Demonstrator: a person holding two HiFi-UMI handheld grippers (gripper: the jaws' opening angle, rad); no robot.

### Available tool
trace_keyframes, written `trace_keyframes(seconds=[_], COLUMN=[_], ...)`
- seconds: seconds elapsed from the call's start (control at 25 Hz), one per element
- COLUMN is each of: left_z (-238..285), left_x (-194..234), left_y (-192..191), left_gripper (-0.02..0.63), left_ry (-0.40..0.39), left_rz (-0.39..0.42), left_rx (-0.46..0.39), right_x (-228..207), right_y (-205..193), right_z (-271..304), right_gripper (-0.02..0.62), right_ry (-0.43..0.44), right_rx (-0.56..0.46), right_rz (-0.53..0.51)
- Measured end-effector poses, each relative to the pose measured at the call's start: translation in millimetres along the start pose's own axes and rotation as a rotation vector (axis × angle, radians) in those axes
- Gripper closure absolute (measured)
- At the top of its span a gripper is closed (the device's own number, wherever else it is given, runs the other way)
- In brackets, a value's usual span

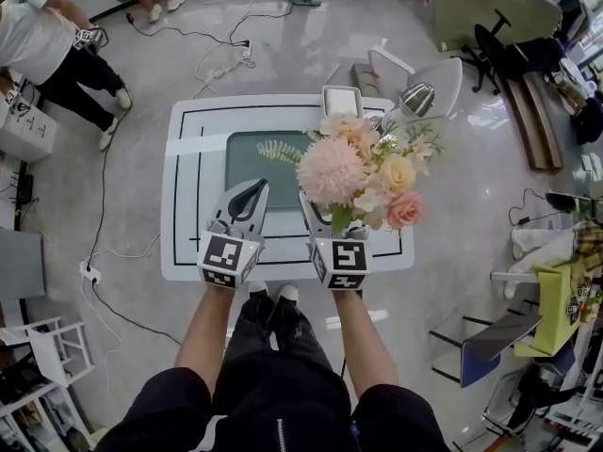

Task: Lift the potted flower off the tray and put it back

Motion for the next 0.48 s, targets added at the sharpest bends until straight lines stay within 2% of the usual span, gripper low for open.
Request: trace_keyframes(seconds=[0.2,0.48], left_z=[6,9], left_x=[0,32], left_y=[-7,-24], left_gripper=[0.601,0.601], left_ry=[0.017,0.064], left_rz=[-0.009,-0.014], left_rx=[-0.006,0.022], right_x=[-7,-5], right_y=[-7,-30], right_z=[12,58], right_gripper=[0.224,0.224], right_ry=[0.027,0.09], right_rx=[-0.002,-0.001], right_rz=[-0.019,-0.01])
Point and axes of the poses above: the fingertips, and each gripper's own axes: z forward along the fingers, x to its left, y out of its top, the point moved 1 cm from there along -z, backward along the fingers, and after that the axes turned 14 degrees about -x, right-handed, at the moved point
